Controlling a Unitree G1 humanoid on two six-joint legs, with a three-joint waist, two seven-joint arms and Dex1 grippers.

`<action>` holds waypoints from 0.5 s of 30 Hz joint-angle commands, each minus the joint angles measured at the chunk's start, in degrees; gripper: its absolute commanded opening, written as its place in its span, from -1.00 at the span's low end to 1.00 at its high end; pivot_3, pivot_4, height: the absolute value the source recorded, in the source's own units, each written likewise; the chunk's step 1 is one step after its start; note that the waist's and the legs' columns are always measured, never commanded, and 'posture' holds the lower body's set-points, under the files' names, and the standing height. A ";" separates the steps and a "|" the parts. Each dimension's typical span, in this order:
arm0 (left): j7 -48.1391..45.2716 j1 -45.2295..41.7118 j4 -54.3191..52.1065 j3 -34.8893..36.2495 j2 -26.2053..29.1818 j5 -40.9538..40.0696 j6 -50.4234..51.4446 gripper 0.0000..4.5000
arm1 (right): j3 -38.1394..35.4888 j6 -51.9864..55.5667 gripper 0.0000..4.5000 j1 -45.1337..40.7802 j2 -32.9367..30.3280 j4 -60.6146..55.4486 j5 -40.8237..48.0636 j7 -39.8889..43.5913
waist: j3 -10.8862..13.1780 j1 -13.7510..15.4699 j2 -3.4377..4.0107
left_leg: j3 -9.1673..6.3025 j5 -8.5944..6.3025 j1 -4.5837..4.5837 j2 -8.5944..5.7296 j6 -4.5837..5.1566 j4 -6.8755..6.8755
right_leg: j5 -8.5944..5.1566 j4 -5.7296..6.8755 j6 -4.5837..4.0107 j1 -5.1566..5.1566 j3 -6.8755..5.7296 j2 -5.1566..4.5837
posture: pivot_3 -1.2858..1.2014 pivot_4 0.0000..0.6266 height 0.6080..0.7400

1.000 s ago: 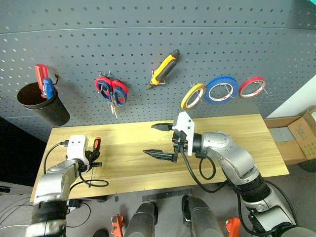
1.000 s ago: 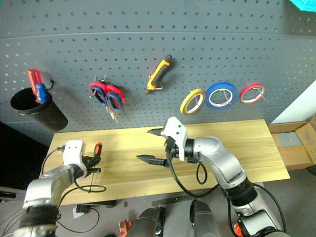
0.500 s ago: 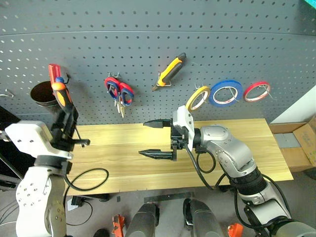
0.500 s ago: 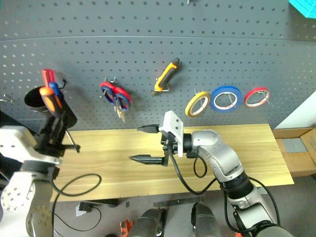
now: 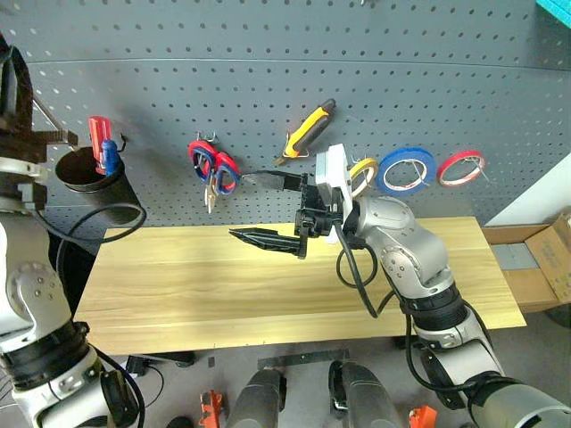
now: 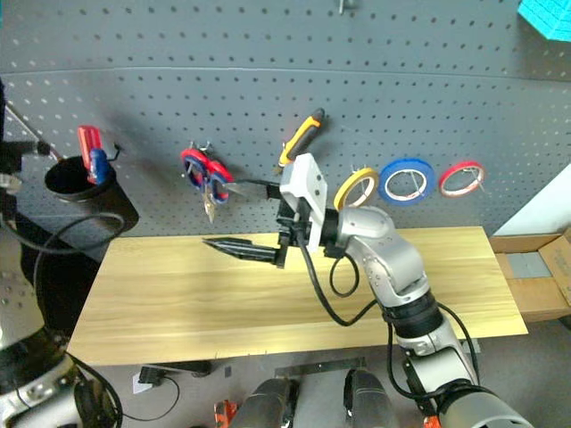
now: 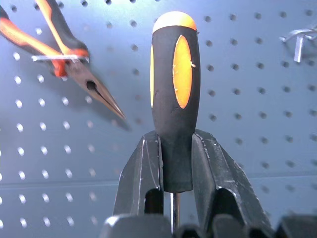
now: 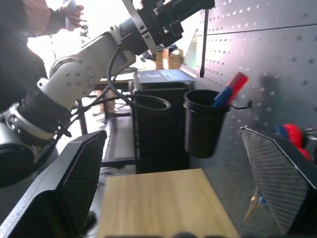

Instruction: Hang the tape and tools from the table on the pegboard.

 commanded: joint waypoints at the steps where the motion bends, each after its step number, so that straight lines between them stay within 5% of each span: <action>1: -0.62 -1.04 7.23 -1.69 0.58 3.61 -5.58 -0.80 | -1.19 -2.02 1.00 -1.53 0.65 -0.70 -0.48 -1.41 | -0.17 -0.04 -0.01 | 0.05 0.00 0.00 0.00 0.00 0.00 | 0.00 0.01 0.00 -0.03 0.02 0.00 | 0.13 -0.46 1.00; 11: -3.24 2.40 11.86 -3.93 -3.83 1.27 -7.14 -0.80 | -0.88 -1.46 1.00 -0.99 -0.31 -1.87 -0.64 -3.29 | -0.38 -0.19 -0.12 | 0.07 0.00 -0.06 0.02 0.00 0.02 | 0.01 0.05 0.00 -0.13 0.04 -0.01 | 0.10 -0.44 1.00; 15: -3.95 4.65 10.48 -2.89 -4.33 -1.13 -7.00 -0.20 | -0.55 -1.52 1.00 -0.84 -0.56 -1.64 -0.92 -3.40 | -0.47 -0.23 -0.13 | 0.08 0.00 -0.05 0.04 0.00 0.02 | 0.01 0.07 0.00 -0.14 0.07 -0.01 | 0.10 -0.45 1.00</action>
